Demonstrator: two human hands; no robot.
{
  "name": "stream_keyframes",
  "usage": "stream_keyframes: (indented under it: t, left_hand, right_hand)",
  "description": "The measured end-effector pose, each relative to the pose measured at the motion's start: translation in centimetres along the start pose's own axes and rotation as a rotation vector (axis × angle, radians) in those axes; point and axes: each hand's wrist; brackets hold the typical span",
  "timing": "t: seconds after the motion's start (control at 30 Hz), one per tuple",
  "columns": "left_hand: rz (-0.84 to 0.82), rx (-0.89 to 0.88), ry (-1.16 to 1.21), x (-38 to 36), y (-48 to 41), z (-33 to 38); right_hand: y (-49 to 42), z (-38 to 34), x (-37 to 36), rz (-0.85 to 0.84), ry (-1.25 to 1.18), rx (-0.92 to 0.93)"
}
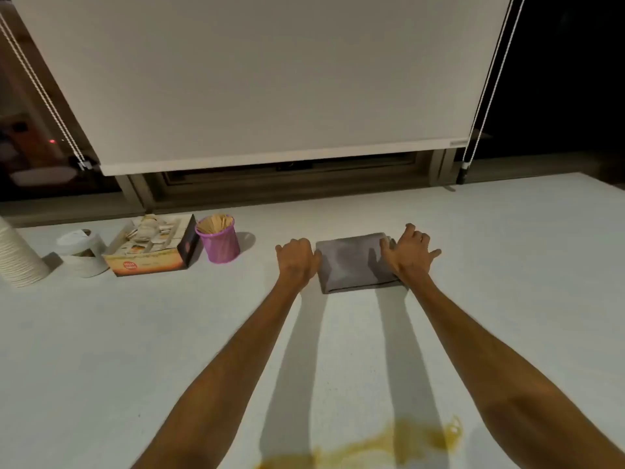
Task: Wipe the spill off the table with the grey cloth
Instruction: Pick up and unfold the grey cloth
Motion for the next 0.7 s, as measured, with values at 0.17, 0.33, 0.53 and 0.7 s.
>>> stream_keyframes:
  t: [0.17,0.33,0.53,0.7]
  left_hand:
    - [-0.285,0.041,0.024,-1.3,0.5,1.2]
    - [-0.268,0.069,0.354,-2.1,0.7,2.3]
    - [-0.103,0.135,0.712,-1.3,2.2,3.3]
    - [-0.062,0.188,0.865,-0.1,3.9,2.5]
  right_hand:
    - [1.1,1.3,-0.7,-0.087,0.060,-0.081]
    - [1.5,0.5,-0.9,-0.118,0.067,-0.081]
    - [2.7,-0.8,-0.5,-0.144,-0.255,-0.183]
    - [4.3,-1.0,1.2,-0.098,-0.425,-0.228]
Point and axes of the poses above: each hand's wrist, its own y-axis away from the middle knuckle, its own x-axis out of the back of the hand, z = x × y, and after that the axes turned 10 degrees about -y, right-handed
